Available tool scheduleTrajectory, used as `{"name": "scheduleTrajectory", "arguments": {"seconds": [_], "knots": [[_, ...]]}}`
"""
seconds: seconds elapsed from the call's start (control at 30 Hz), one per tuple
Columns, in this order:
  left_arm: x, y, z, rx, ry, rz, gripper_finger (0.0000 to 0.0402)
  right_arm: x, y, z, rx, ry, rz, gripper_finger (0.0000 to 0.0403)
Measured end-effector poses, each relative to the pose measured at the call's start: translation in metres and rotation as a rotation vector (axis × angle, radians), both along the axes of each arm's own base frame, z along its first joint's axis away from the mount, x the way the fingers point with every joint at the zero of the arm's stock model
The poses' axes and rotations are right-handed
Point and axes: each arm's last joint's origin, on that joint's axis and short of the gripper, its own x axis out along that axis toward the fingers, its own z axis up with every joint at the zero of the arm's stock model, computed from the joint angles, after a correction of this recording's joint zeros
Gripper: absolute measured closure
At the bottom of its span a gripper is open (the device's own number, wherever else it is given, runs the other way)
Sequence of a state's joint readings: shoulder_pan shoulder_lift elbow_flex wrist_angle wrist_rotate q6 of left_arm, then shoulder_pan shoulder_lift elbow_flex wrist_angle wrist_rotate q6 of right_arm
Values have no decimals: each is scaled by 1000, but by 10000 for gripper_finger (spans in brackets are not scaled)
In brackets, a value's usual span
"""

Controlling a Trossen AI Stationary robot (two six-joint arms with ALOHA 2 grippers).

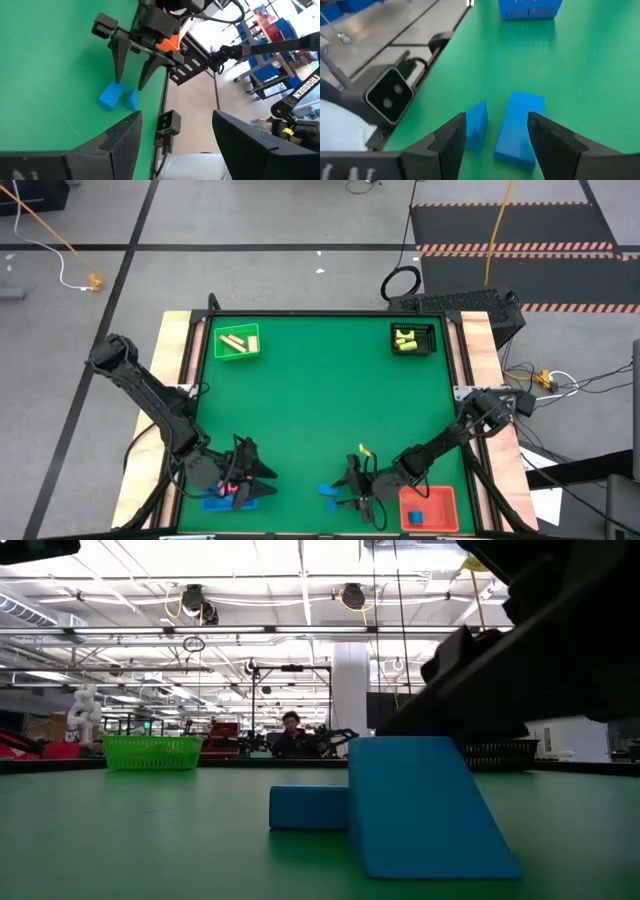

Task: Sort & place blocks by color
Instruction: Put the top blue block into the orange bin

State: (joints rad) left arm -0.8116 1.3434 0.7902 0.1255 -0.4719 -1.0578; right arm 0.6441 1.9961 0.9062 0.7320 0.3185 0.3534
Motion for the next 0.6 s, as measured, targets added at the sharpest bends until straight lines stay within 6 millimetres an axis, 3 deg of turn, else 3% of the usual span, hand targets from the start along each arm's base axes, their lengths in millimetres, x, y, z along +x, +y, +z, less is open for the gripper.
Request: {"name": "scheduleTrajectory", "arguments": {"seconds": [0.3,0.6], "knots": [[0,0,0,24,-7,-7,160,-8,2,-7,-130,30,-64,202],[0,0,0,24,-7,-7,160,-12,7,-7,-101,41,-67,202]]}}
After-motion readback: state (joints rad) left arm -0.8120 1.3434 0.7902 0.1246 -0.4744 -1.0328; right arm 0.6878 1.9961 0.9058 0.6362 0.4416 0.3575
